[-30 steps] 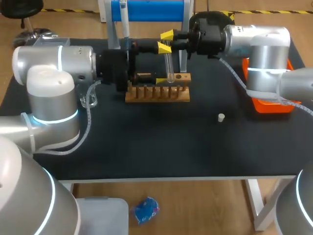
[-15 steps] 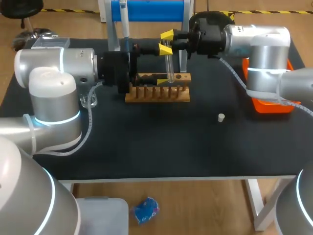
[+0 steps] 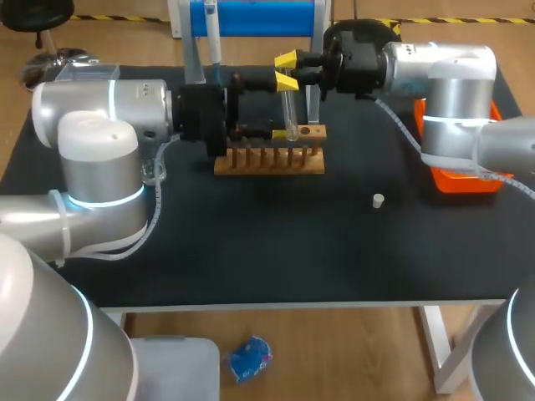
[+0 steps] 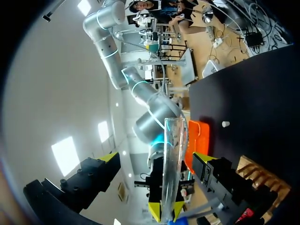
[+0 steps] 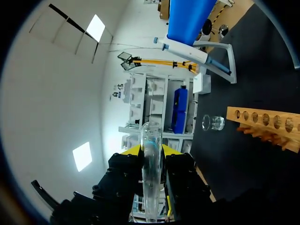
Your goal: Invert the test tube, pick up the pipette, mount the tip to pipette, aspirate from beaker and dispense into the tube, eject the tip, return the pipette, and cap with the stopper.
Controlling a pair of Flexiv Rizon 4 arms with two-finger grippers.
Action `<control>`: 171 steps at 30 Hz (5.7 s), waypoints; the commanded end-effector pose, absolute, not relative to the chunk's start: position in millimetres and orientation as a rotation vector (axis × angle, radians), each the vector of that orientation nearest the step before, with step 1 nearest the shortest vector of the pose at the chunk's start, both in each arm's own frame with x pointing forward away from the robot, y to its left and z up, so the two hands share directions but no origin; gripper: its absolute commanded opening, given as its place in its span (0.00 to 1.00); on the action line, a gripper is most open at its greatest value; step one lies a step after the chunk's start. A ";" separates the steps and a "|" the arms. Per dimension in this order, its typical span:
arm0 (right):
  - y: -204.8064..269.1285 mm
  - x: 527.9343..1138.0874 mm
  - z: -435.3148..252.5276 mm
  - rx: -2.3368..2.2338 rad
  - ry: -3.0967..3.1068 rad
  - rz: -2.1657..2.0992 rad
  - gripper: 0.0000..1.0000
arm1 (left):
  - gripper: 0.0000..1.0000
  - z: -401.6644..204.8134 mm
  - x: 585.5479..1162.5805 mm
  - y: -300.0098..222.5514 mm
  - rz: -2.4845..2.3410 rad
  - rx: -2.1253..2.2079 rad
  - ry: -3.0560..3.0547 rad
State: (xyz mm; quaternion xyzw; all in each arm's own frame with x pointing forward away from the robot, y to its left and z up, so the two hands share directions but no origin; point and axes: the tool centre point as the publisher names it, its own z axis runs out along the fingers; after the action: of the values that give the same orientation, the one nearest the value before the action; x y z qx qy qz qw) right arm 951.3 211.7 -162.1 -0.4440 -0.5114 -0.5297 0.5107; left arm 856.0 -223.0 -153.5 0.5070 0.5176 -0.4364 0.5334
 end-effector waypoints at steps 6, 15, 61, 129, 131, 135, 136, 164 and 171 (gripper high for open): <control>211.0 952.0 -162.0 -1.068 -1.233 -1.273 0.00 | 1.00 -156.5 858.9 -237.3 -1.042 1.235 1.236; 211.0 952.0 -162.0 -1.068 -1.233 -1.273 0.00 | 0.45 -158.6 859.9 -235.6 -1.047 1.242 1.243; 188.3 954.8 -147.9 -0.920 -1.348 -1.429 1.00 | 0.00 -163.8 856.4 -233.4 -1.061 1.261 1.257; 88.1 951.7 -260.4 0.036 -2.488 -1.788 1.00 | 0.00 -163.8 856.4 -233.4 -1.061 1.261 1.257; 85.0 953.7 -261.9 0.035 -2.495 -1.791 1.00 | 0.00 -163.8 856.4 -233.4 -1.061 1.261 1.257; 78.1 956.2 -265.9 0.026 -2.512 -1.785 1.00 | 0.00 -163.8 856.4 -233.4 -1.061 1.261 1.257; 77.2 956.4 -266.5 0.026 -2.513 -1.785 1.00 | 0.00 -163.8 856.4 -233.4 -1.061 1.261 1.257; 75.0 957.3 -268.6 0.039 -2.554 -1.774 1.00 | 0.00 -149.5 858.9 -236.7 -1.372 1.204 1.590; 75.0 957.3 -268.6 0.039 -2.554 -1.774 1.00 | 0.00 -160.6 870.8 -237.2 -1.621 0.900 1.889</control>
State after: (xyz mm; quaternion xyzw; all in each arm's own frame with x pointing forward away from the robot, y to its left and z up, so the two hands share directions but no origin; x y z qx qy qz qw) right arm 957.0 75.4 -268.1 0.0120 -0.8213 -0.5702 0.0159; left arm 863.6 -234.2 -157.5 0.4207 0.6417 -0.5536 0.3236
